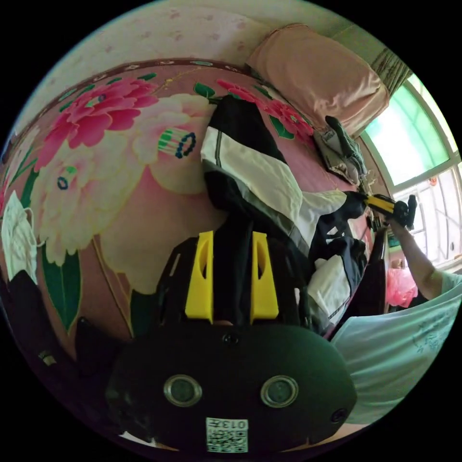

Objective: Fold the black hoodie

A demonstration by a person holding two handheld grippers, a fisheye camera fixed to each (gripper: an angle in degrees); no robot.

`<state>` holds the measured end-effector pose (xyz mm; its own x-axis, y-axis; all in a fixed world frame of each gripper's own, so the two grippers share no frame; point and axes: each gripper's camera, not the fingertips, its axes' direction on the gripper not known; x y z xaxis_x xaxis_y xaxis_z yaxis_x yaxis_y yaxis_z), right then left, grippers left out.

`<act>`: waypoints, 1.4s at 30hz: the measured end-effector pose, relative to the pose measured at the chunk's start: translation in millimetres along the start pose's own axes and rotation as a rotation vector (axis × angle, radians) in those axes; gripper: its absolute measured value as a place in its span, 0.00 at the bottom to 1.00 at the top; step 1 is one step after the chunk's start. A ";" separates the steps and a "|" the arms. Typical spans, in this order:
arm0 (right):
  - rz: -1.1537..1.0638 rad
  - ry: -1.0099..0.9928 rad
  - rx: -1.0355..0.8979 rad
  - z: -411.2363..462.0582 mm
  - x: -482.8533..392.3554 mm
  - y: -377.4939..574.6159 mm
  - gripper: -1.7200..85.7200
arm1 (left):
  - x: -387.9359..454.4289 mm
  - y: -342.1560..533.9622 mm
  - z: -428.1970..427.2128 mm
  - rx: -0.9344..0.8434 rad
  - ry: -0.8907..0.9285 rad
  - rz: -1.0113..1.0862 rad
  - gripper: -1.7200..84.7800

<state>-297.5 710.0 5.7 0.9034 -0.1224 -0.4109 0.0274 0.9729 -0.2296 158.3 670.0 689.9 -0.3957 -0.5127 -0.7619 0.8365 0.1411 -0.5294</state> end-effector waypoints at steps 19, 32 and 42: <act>0.049 0.170 0.010 -56.3 -84.3 84.6 0.03 | 148.7 108.7 -80.9 0.059 -0.164 0.553 0.03; 0.015 0.185 -0.228 26.2 -192.4 151.2 0.03 | 246.8 257.8 35.1 -0.227 -0.540 0.946 0.03; 0.364 0.108 0.016 -40.1 -134.1 173.6 0.02 | 210.2 249.7 -68.7 -0.048 -0.313 0.511 0.02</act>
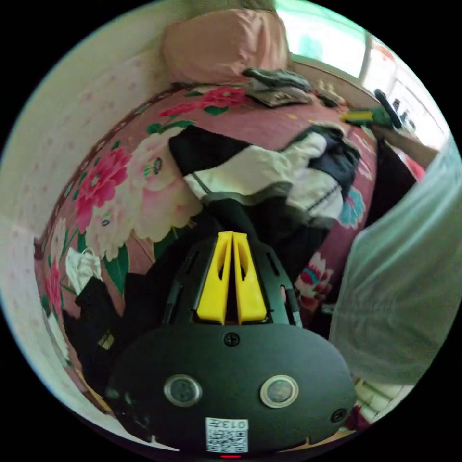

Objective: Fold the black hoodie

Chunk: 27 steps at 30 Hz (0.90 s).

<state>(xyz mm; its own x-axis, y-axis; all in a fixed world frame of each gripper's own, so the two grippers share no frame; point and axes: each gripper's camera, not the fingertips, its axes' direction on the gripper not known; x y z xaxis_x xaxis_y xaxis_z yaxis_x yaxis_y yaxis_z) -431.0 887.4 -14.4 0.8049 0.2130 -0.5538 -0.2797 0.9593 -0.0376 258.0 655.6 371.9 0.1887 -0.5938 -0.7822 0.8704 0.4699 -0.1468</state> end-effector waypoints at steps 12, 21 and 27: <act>-0.038 -0.285 -0.143 112.5 -8.6 26.8 0.03 | -60.5 28.1 110.7 -0.219 0.048 -0.230 0.02; 0.249 -0.587 0.114 117.3 63.3 -69.4 0.16 | -110.8 54.7 84.8 0.149 0.375 -0.429 0.09; 0.274 -0.797 -0.049 209.7 48.1 -176.0 0.17 | -119.1 58.1 136.1 0.006 0.446 -0.359 0.09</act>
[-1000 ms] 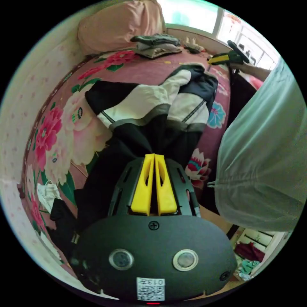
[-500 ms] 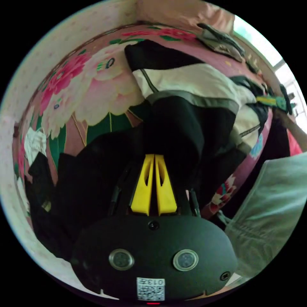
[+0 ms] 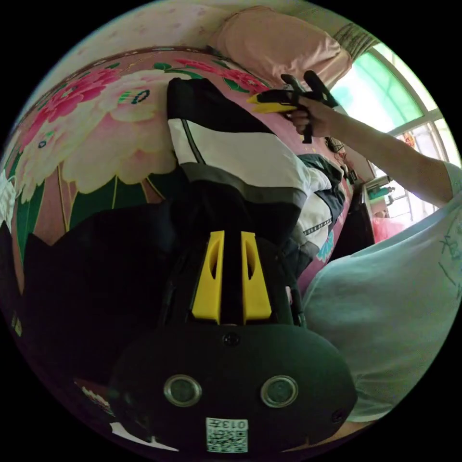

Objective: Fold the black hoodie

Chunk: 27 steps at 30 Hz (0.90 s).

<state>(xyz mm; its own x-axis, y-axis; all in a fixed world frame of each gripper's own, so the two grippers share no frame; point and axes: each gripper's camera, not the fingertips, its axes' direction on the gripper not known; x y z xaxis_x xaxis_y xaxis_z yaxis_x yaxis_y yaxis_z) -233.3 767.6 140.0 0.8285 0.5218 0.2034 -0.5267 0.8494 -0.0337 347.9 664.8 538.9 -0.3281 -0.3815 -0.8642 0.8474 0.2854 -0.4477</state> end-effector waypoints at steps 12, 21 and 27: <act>-0.176 -0.293 0.058 -41.2 4.5 -23.0 0.03 | -60.2 -7.0 -34.1 0.112 0.066 -0.015 0.21; -0.617 -0.084 0.535 -270.2 -86.7 217.3 0.02 | -29.5 -45.5 -35.2 0.017 0.493 0.424 0.04; -0.469 0.701 0.425 -246.2 -148.1 381.6 0.02 | 21.2 1.9 -18.6 -0.152 0.185 0.737 0.02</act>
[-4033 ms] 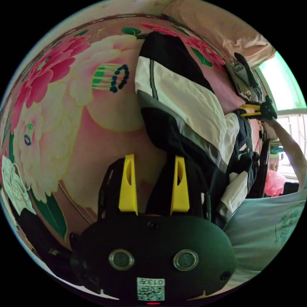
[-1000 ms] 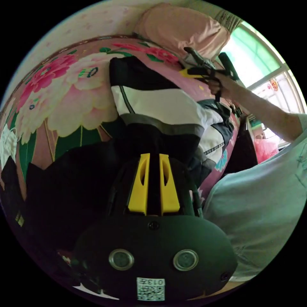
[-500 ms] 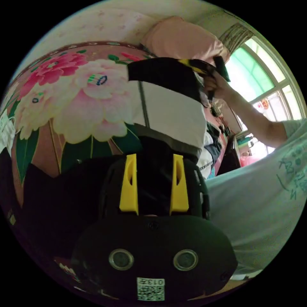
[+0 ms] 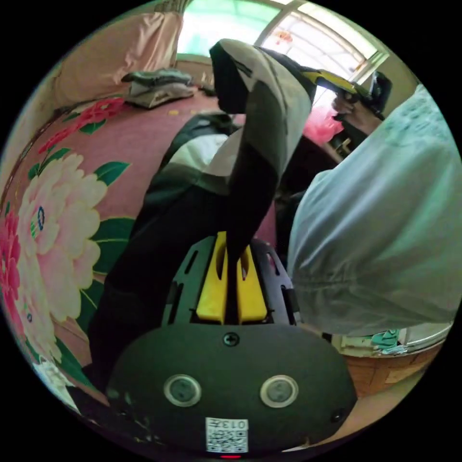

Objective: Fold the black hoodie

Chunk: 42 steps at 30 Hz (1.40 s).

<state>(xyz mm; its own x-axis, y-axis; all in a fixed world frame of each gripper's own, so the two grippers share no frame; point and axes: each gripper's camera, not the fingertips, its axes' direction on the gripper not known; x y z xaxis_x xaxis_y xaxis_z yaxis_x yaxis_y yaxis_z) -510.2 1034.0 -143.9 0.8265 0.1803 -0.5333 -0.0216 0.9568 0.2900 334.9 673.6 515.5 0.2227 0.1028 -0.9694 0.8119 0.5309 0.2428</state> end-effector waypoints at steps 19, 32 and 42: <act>0.751 -0.232 -0.346 54.7 69.3 203.5 0.13 | -104.9 138.6 -40.8 0.241 0.069 -0.805 0.13; 1.008 -0.225 -0.526 229.0 155.2 216.8 0.07 | -157.5 143.8 -12.1 0.333 0.160 -1.030 0.03; 0.721 -0.164 -0.136 208.7 154.3 159.8 0.04 | -170.5 158.5 -55.3 0.666 -0.037 -0.953 0.01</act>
<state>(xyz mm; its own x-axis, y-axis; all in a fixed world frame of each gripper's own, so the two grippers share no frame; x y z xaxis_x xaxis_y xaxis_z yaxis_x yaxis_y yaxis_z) -268.7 1167.0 -14.0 0.6543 0.7467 -0.1196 -0.6497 0.6360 0.4165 395.7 786.8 717.4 -0.6247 -0.1303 -0.7699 0.7792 -0.1689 -0.6036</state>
